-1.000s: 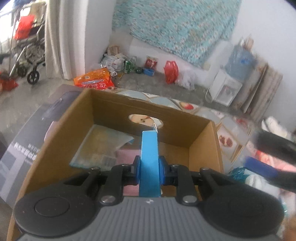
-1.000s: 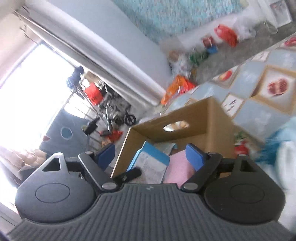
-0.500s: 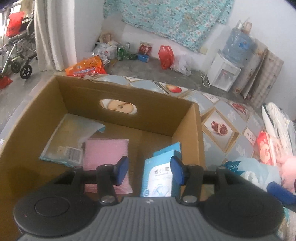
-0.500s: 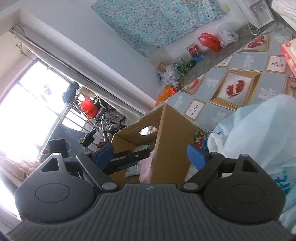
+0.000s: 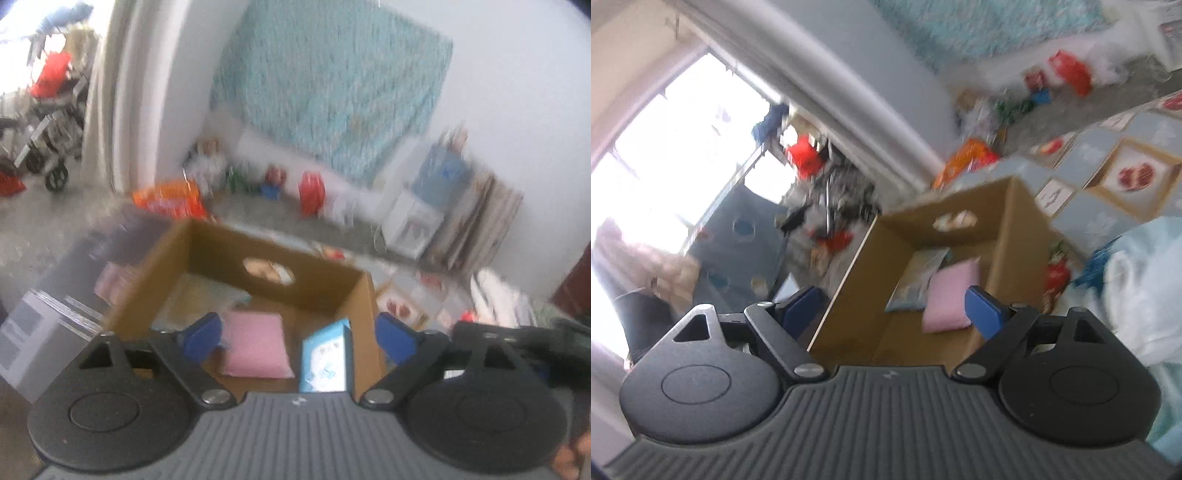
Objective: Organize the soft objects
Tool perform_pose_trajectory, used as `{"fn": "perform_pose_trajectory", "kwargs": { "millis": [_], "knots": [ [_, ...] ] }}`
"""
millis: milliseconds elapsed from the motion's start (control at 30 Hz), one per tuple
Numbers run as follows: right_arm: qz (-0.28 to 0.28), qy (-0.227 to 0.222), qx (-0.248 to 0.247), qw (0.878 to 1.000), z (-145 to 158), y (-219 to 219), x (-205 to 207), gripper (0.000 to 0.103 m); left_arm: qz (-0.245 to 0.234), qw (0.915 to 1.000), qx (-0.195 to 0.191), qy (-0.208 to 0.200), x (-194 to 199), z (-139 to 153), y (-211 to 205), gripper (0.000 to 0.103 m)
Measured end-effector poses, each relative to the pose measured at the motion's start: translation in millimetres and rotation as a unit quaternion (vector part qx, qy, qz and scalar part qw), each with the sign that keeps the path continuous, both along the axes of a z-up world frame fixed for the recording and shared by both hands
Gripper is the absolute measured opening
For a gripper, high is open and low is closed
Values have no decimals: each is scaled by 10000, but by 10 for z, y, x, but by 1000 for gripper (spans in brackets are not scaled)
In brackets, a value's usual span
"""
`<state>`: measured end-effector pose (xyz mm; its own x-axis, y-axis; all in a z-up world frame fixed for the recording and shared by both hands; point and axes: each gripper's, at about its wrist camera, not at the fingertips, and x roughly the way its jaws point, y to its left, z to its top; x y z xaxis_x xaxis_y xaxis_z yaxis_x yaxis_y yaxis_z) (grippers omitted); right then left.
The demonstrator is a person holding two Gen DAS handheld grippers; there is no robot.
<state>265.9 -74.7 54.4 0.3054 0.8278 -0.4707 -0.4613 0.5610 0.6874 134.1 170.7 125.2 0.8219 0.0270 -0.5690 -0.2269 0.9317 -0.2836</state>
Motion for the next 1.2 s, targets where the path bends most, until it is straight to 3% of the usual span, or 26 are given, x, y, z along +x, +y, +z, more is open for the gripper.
{"fn": "perform_pose_trajectory", "kwargs": {
  "millis": [100, 200, 333, 400, 500, 600, 833, 967, 1200],
  "knots": [
    [457, 356, -396, 9975, -23, 367, 18, 90, 233, 9992, 223, -250, -366, 44, 132, 100],
    [884, 882, -954, 9876, -202, 832, 74, 90, 379, 9983, 292, -342, -615, -19, 245, 100],
    [1050, 1317, -2128, 9625, -554, 1403, 135, 90, 596, 9973, 91, -424, -856, -138, 449, 100],
    [1120, 843, -2749, 9512, -545, 1668, 80, 98, 735, 9963, 16, -454, -956, -188, 555, 100],
    [1252, 941, -3363, 9286, -644, 1921, 142, 99, 921, 9946, -7, -489, -1125, -239, 729, 100],
    [1527, 685, -4212, 8914, -732, 2109, 164, 100, 1017, 9933, -19, -545, -1219, -254, 839, 100],
    [2049, 631, -5037, 8368, -911, 2329, 200, 102, 1078, 9924, -134, -576, -1271, -328, 996, 100],
    [2102, 917, -4994, 8354, -1000, 2436, 195, 102, 1126, 9917, -225, -576, -1338, -386, 1044, 100],
    [2315, 1290, -5280, 8068, -1162, 2448, 159, 102, 1154, 9913, -293, -569, -1367, -433, 1126, 100]
  ]
}}
